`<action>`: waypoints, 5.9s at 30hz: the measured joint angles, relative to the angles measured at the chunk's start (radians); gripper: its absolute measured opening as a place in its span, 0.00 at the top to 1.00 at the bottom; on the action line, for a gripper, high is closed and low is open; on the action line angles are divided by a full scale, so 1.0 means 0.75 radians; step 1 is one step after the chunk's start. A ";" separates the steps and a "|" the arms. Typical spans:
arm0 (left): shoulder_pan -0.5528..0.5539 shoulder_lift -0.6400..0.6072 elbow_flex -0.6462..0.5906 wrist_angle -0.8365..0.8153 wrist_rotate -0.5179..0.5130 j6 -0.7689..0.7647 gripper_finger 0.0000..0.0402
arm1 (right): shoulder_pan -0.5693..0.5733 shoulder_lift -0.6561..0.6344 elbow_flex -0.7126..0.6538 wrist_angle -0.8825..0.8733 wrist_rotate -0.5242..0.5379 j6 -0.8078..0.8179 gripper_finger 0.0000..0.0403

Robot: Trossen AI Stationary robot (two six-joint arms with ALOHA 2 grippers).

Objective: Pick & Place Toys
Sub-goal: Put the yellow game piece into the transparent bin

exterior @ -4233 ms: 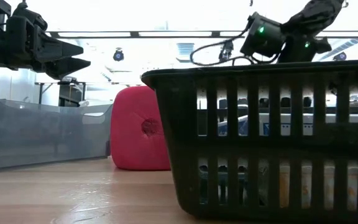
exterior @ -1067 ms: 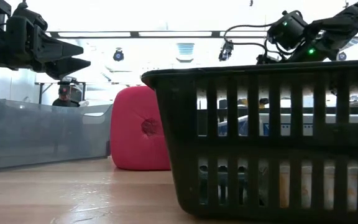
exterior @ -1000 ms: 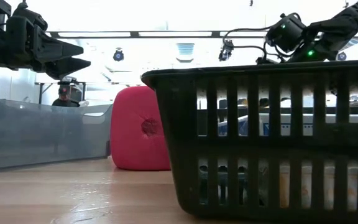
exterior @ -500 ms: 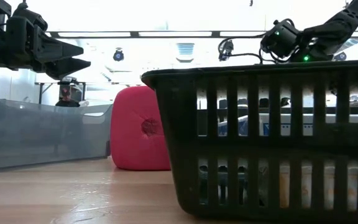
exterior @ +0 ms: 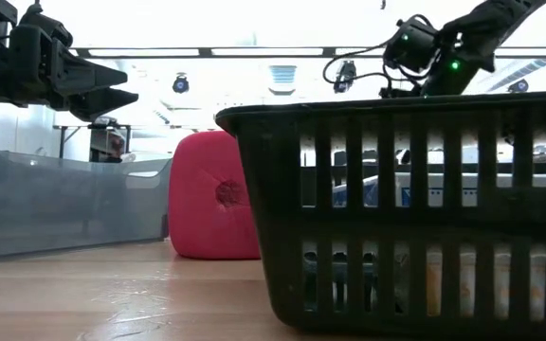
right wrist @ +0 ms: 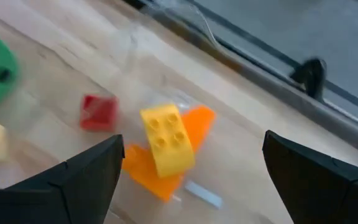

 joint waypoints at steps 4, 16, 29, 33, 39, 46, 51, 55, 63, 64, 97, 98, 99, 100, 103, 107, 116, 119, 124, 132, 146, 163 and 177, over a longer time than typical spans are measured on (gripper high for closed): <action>0.000 0.000 0.000 0.000 0.000 0.000 0.10 | 0.058 0.000 0.027 0.106 -0.071 -0.102 0.06; -0.001 0.000 0.000 0.000 0.000 0.000 0.10 | 0.273 0.294 0.173 0.273 -0.299 -0.235 0.07; -0.001 0.000 0.000 -0.012 0.000 0.000 0.10 | 0.291 0.713 0.492 0.028 -0.328 -0.371 0.37; -0.001 0.000 0.000 -0.011 0.000 0.000 0.10 | 0.291 0.749 0.541 -0.005 -0.345 -0.390 0.45; -0.002 0.000 0.000 -0.010 0.000 0.000 0.10 | 0.299 0.746 0.597 -0.064 -0.370 -0.388 0.47; -0.002 0.000 0.000 -0.010 0.000 0.000 0.10 | 0.343 0.735 0.672 -0.102 -0.372 -0.388 0.45; -0.002 0.000 0.000 -0.010 0.000 0.000 0.10 | 0.387 0.735 0.692 -0.126 -0.379 -0.385 0.41; -0.001 0.000 0.000 -0.010 0.000 0.000 0.10 | 0.389 0.735 0.692 -0.173 -0.373 -0.385 0.35; -0.001 0.000 0.000 -0.003 0.000 0.002 0.10 | 0.335 0.754 0.697 -0.227 -0.368 -0.436 0.20; -0.001 0.000 0.000 -0.002 0.000 0.002 0.10 | 0.325 0.762 0.700 -0.228 -0.372 -0.444 0.19; 0.000 0.003 0.000 -0.005 0.000 0.006 0.10 | 0.208 1.113 1.009 -0.502 -0.444 -0.547 0.16; 0.000 0.003 0.000 -0.004 0.000 0.006 0.10 | 0.208 1.113 1.009 -0.503 -0.445 -0.547 0.18; 0.000 0.003 0.000 -0.004 0.000 0.006 0.10 | 0.208 1.113 1.009 -0.504 -0.446 -0.547 0.20; 0.000 0.003 0.000 -0.005 0.000 0.006 0.10 | 0.208 1.113 1.009 -0.505 -0.446 -0.547 0.23; -0.001 0.003 0.000 -0.004 0.000 0.006 0.10 | 0.211 1.113 1.008 -0.505 -0.451 -0.541 0.33; -0.001 0.003 0.000 -0.004 0.000 0.006 0.10 | 0.214 1.113 1.008 -0.509 -0.470 -0.534 0.51; -0.001 0.003 0.000 -0.004 0.000 0.006 0.10 | 0.223 1.111 1.008 -0.519 -0.476 -0.523 0.69; -0.001 0.003 0.000 -0.004 0.000 0.006 0.10 | 0.236 1.111 1.008 -0.523 -0.468 -0.521 0.69; -0.001 0.003 0.000 -0.004 0.000 0.006 0.10 | 0.277 1.100 1.004 -0.543 -0.420 -0.516 0.67; -0.001 0.003 0.000 -0.005 0.000 0.005 0.10 | 0.354 1.008 1.003 -0.587 -0.332 -0.490 0.66; -0.002 0.004 0.000 -0.010 0.000 0.005 0.10 | 0.524 0.695 0.779 -0.042 -0.350 -0.575 0.66; -0.001 0.003 0.000 -0.009 0.000 0.001 0.10 | 0.428 0.216 0.032 0.791 -0.332 -0.593 0.65; -0.001 0.004 0.000 -0.001 0.000 0.001 0.10 | 0.042 -0.128 -0.150 0.466 -0.027 -0.385 0.65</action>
